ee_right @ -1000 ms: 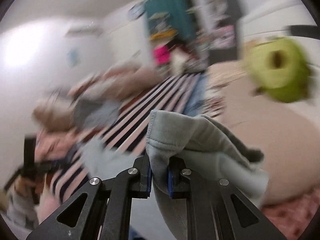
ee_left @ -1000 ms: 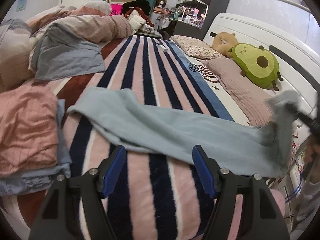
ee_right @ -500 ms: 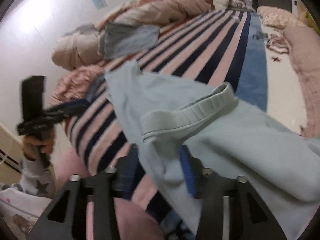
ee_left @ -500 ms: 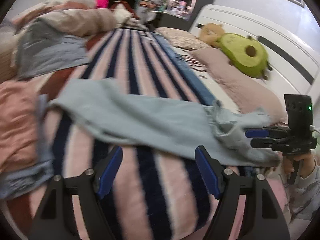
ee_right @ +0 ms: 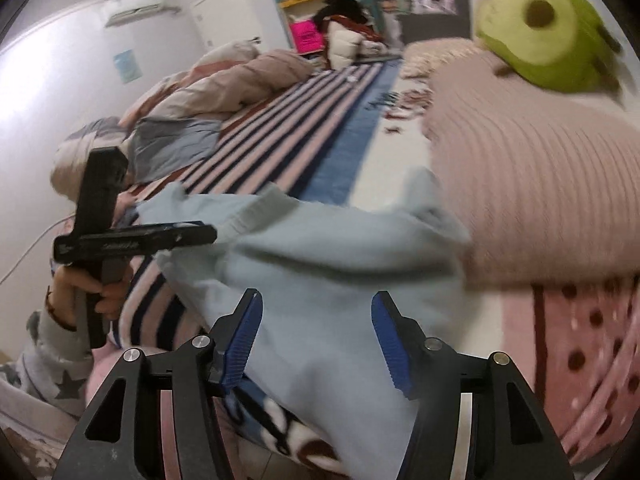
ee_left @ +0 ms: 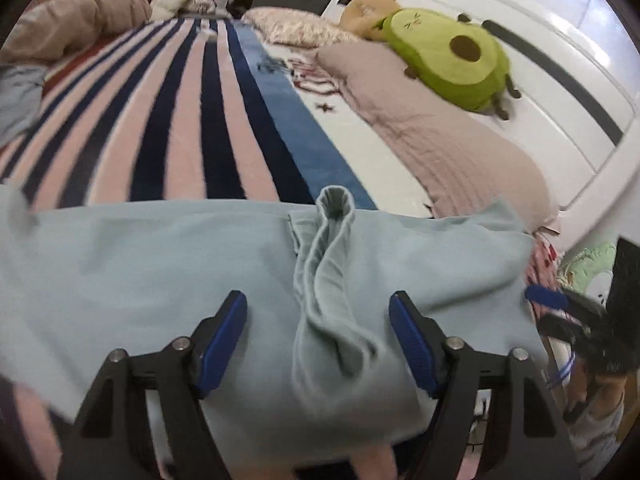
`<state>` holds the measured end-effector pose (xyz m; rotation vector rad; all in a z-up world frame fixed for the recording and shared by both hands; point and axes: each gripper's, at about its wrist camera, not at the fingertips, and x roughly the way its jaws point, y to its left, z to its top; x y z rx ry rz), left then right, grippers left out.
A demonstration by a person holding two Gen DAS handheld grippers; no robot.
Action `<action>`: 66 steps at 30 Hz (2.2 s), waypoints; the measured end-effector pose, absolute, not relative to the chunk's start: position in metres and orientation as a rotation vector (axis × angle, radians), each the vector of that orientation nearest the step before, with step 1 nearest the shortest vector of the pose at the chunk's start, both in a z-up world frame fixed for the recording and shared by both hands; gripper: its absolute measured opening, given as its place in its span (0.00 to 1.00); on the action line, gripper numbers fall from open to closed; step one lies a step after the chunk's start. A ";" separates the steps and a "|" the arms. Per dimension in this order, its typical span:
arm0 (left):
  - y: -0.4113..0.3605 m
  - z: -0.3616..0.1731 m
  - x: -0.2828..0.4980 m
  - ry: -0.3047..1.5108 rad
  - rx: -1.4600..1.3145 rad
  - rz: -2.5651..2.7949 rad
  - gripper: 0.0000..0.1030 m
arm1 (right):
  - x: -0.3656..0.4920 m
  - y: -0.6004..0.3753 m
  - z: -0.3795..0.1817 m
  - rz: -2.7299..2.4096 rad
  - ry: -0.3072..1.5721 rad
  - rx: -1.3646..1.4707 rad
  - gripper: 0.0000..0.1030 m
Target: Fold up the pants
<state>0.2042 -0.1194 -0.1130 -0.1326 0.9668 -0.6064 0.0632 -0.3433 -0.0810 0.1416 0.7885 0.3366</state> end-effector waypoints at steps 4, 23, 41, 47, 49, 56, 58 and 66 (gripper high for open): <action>-0.133 -0.123 0.207 0.972 -0.081 -0.565 0.17 | 0.060 -0.363 -0.095 0.316 0.806 0.188 0.51; -0.020 -0.098 0.165 0.884 -0.229 -0.390 0.70 | 0.068 -0.381 -0.117 0.326 0.801 0.316 0.51; 0.041 -0.115 0.157 0.906 -0.282 -0.272 0.70 | 0.093 -0.378 -0.125 0.366 0.833 0.349 0.83; 0.063 -0.120 0.144 0.902 -0.345 -0.244 0.70 | 0.100 -0.363 -0.123 0.350 0.824 0.267 0.11; 0.065 -0.121 0.142 0.901 -0.355 -0.243 0.70 | 0.095 -0.361 -0.118 0.339 0.804 0.248 0.10; 0.062 -0.118 0.141 0.892 -0.364 -0.265 0.70 | 0.065 -0.391 -0.085 0.191 0.725 0.262 0.03; 0.062 -0.118 0.142 0.891 -0.372 -0.276 0.70 | 0.056 -0.401 -0.075 0.141 0.714 0.245 0.02; 0.068 -0.128 0.161 0.908 -0.457 -0.253 0.71 | 0.036 -0.428 -0.060 0.125 0.708 0.296 0.06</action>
